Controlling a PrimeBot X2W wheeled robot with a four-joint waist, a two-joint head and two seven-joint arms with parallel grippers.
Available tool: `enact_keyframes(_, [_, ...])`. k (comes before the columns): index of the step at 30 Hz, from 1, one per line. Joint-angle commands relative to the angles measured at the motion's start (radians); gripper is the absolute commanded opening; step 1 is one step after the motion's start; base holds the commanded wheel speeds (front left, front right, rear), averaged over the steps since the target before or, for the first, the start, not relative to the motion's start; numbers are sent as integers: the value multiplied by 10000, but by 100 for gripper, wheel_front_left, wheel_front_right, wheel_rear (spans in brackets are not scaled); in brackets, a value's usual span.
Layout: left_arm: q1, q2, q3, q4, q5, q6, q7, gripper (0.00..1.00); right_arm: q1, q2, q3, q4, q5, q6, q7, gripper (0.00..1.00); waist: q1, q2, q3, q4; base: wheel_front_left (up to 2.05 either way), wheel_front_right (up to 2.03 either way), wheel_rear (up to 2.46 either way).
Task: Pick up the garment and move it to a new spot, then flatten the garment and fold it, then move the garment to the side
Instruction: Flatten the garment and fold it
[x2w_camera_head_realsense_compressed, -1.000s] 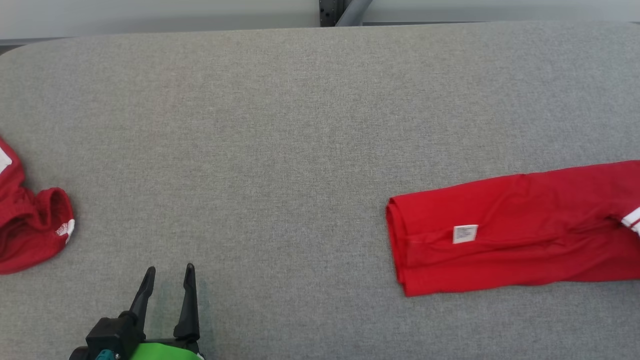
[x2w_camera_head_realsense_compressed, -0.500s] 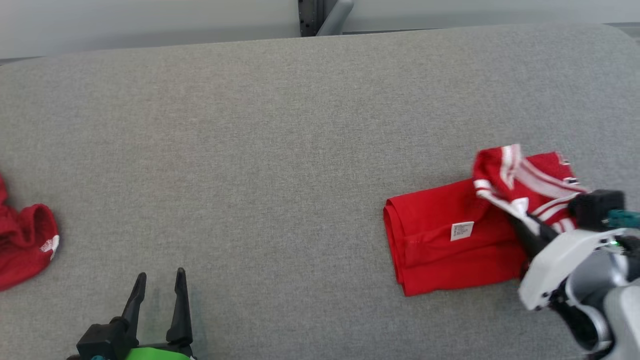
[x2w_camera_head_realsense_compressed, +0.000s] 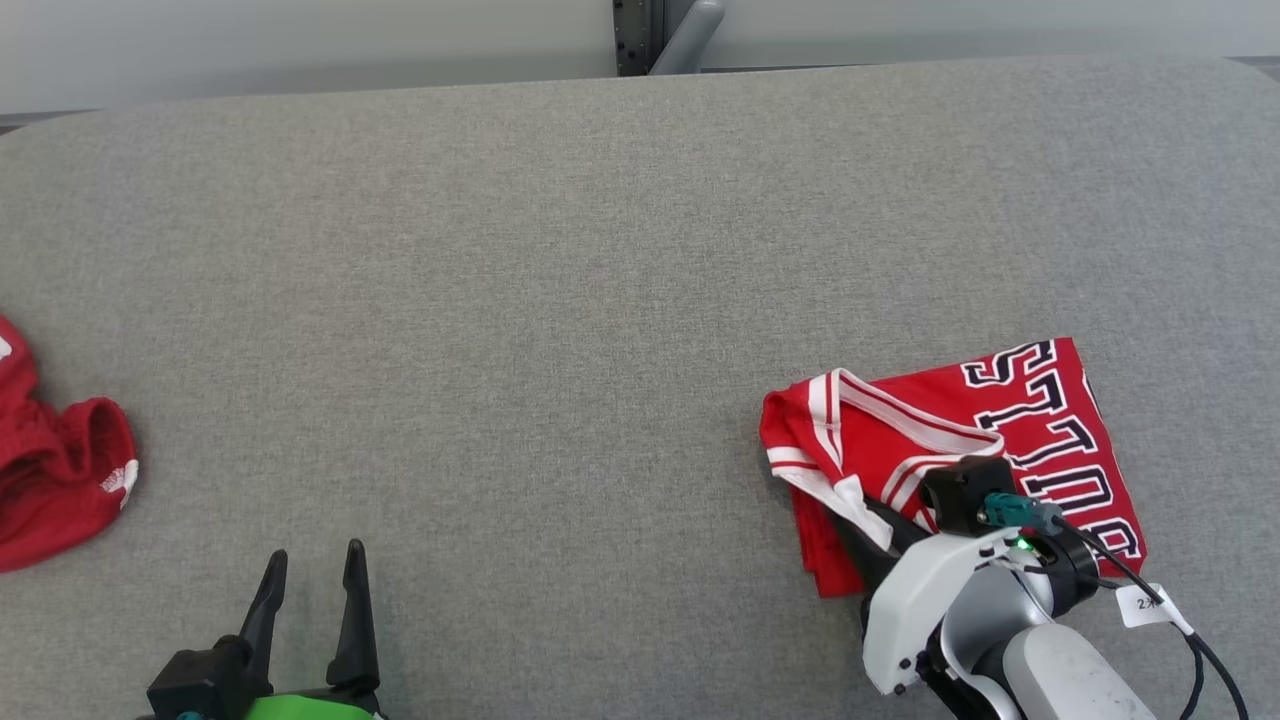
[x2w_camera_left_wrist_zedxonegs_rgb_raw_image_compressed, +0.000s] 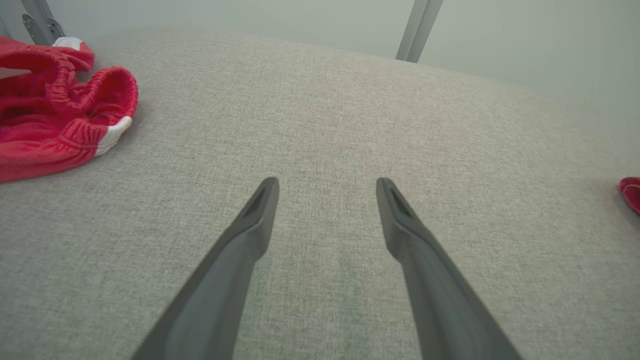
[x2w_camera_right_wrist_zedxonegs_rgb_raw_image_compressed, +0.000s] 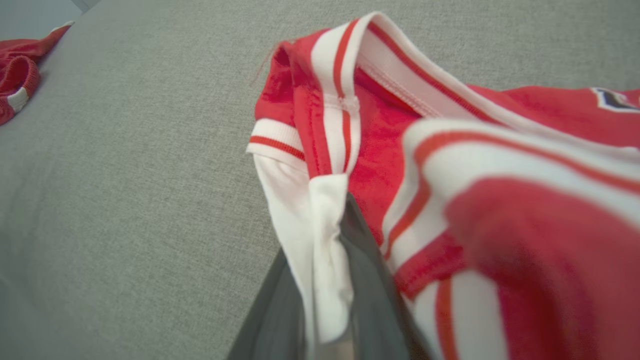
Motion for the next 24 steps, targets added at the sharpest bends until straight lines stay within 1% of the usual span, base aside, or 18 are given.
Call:
enact_keyframes(1, [46,11,44,6,-77,-30,0,100,-73,-3,17,32,-134,3,-135,100,0,34,-26,35,0,0,0])
enact_keyframes(5, [169,10,57,54,-209,45,0,100,234,16,27,-365,-62,3,-425,100,0,34,-111,80,0,0,0])
enact_keyframes(7, [266,10,91,54,-289,87,0,100,473,-44,-10,-913,70,3,-567,100,0,34,-207,92,0,0,0])
enact_keyframes(10, [418,10,189,-4,-368,146,0,100,929,-159,-110,-2080,504,2,-702,100,0,34,-348,48,0,0,0])
enact_keyframes(13, [561,10,264,-76,-426,191,0,100,1409,-305,-620,-3239,755,0,-958,100,0,34,-496,-18,0,0,0])
enact_keyframes(16, [681,11,271,-137,-500,228,0,100,1768,-214,-1624,-3883,883,0,-1459,100,0,34,-683,-78,0,0,0])
enact_keyframes(17, [734,9,238,-135,-524,235,0,100,1885,-277,-1987,-3917,724,0,-1601,100,0,34,-768,-83,0,0,0])
enact_keyframes(20, [798,11,119,-133,-582,297,0,100,2145,-159,-2988,-3690,447,2,-2249,100,0,34,-1015,-57,0,0,0])
enact_keyframes(22, [862,12,27,-110,-602,333,0,100,2290,-37,-3570,-3290,376,2,-2773,100,0,34,-1193,-33,0,0,0])
enact_keyframes(24, [935,11,-62,-75,-621,355,0,100,2436,-35,-4153,-2664,-57,-1,-3392,100,0,34,-1382,19,0,0,0])
